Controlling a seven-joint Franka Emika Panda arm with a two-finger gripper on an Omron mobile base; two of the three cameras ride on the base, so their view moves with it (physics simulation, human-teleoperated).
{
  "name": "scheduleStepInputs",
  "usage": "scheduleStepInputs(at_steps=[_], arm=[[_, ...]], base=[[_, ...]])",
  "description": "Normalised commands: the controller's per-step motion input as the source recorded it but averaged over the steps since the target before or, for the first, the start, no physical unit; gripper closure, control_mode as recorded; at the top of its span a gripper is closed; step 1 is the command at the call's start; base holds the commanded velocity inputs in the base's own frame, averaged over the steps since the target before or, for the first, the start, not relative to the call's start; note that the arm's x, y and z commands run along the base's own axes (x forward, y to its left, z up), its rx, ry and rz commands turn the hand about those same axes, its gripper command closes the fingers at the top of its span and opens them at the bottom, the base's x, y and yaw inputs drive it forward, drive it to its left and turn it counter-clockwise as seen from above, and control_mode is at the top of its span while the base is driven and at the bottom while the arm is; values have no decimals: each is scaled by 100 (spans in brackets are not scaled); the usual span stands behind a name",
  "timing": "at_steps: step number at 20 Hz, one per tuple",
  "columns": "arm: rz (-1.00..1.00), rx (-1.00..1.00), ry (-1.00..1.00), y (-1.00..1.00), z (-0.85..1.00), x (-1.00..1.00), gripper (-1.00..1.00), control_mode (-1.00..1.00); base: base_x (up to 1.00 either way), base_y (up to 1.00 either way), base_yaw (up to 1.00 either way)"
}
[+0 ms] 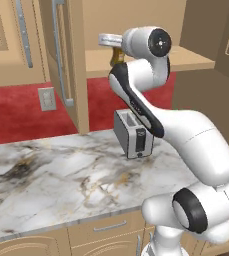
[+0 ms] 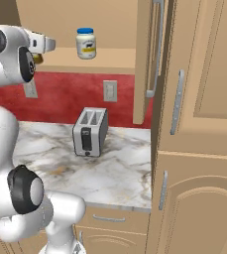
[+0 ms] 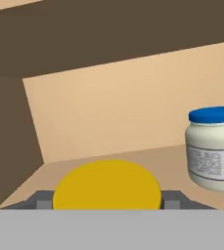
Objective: Collect the turmeric, mayonnaise, and shaker from the cabinet and place them next to the stove.
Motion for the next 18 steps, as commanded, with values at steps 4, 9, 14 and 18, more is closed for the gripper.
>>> scheduleStepInputs(at_steps=[4,9,14,18], arm=[[0,0,0,-20,43,-100,100,-100],[3,-3,0,-19,26,-100,100,-100],[10,-6,0,-28,3,-96,100,-100],[11,0,0,-45,-10,-83,100,-100]], base=[[0,0,0],[0,0,0],[0,0,0],[0,0,0]])
